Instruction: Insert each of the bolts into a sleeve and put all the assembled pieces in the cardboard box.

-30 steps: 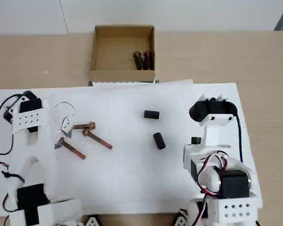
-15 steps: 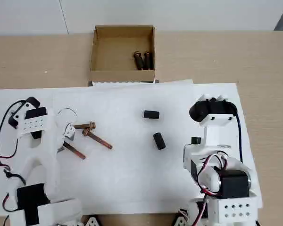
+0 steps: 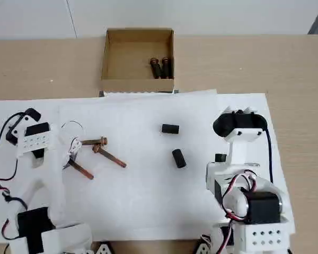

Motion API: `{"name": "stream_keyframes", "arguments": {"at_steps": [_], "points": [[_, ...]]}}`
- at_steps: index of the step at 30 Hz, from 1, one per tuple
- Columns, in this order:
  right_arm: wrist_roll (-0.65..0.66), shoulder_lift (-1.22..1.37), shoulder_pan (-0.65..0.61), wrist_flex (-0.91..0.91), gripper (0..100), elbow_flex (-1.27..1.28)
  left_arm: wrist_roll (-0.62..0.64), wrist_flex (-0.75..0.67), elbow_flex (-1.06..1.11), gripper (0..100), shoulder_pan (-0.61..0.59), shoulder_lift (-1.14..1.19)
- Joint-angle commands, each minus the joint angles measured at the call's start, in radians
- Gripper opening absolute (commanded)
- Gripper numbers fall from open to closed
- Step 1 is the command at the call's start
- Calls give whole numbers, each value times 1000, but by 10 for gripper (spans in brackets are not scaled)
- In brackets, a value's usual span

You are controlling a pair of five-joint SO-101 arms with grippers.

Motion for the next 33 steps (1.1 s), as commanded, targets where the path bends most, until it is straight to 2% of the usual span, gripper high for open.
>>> {"name": "stream_keyframes", "arguments": {"at_steps": [1,6,12,18,25,28,33], "points": [[-6,-13,1,-13,3,-109,-6,106,-96,6,11,-14],[0,-13,-1,18,3,-175,-32,258,-266,6,95,-14],[2,-15,-38,131,3,-269,-34,345,-435,6,222,-15],[2,-15,-42,170,3,-301,-35,422,-591,6,319,-69],[3,-25,-42,170,3,-301,-101,358,-596,6,468,-388],[11,-71,-44,163,3,-292,-133,310,-561,6,474,-489],[29,-153,-70,119,3,-190,-207,221,-361,6,474,-635]]}}
